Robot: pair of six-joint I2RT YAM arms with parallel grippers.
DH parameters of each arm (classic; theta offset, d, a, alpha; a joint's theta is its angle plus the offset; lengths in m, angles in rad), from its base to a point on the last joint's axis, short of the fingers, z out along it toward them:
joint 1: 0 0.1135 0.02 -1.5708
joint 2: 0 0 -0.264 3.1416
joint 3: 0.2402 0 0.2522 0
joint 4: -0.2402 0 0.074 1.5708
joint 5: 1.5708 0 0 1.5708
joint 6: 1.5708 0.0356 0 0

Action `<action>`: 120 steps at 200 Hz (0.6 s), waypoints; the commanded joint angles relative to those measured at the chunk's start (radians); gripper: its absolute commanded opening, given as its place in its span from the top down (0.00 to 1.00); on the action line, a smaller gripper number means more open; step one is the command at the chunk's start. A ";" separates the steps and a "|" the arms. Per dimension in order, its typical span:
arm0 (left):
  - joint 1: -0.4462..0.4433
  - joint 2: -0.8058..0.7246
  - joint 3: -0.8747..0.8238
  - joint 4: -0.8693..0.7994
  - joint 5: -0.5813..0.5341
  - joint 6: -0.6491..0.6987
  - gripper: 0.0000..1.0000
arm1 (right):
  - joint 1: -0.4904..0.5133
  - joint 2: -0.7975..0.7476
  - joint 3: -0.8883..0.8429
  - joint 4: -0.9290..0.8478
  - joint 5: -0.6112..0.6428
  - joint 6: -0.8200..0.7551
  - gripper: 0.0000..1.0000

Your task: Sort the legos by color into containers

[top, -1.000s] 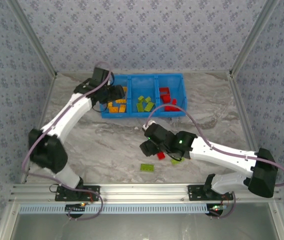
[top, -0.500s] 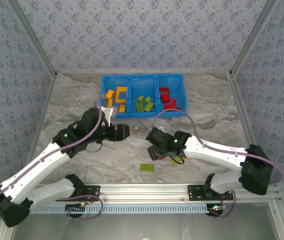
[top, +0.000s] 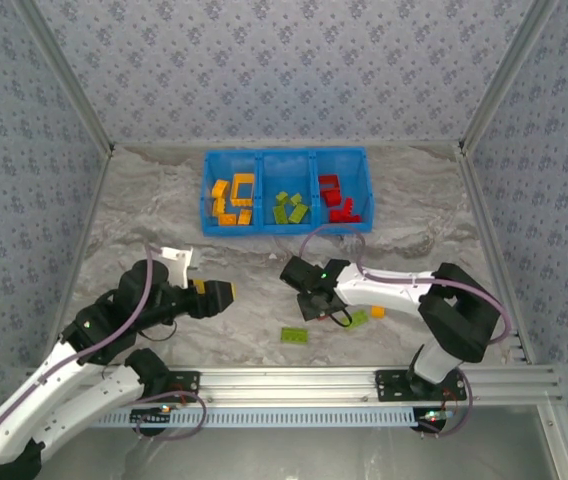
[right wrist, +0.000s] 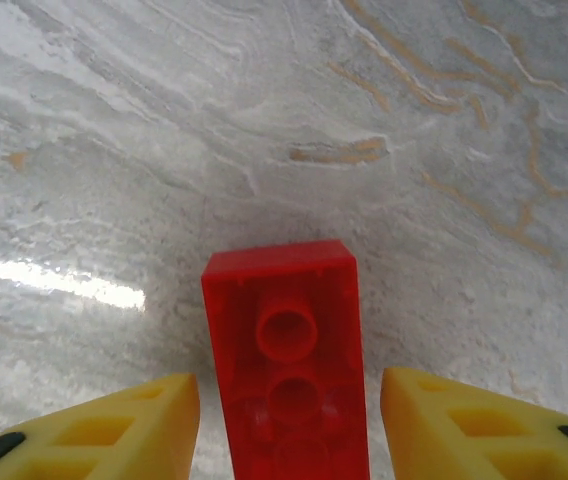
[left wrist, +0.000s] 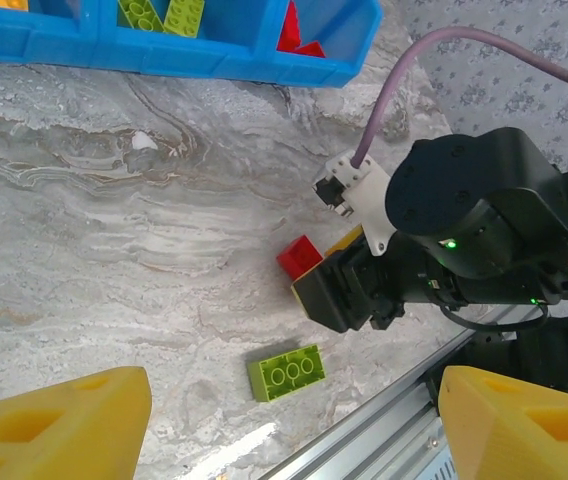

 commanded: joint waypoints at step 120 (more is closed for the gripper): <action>-0.006 0.425 0.283 0.266 0.069 0.093 0.24 | -0.377 -0.080 0.289 -0.112 0.085 -0.218 0.67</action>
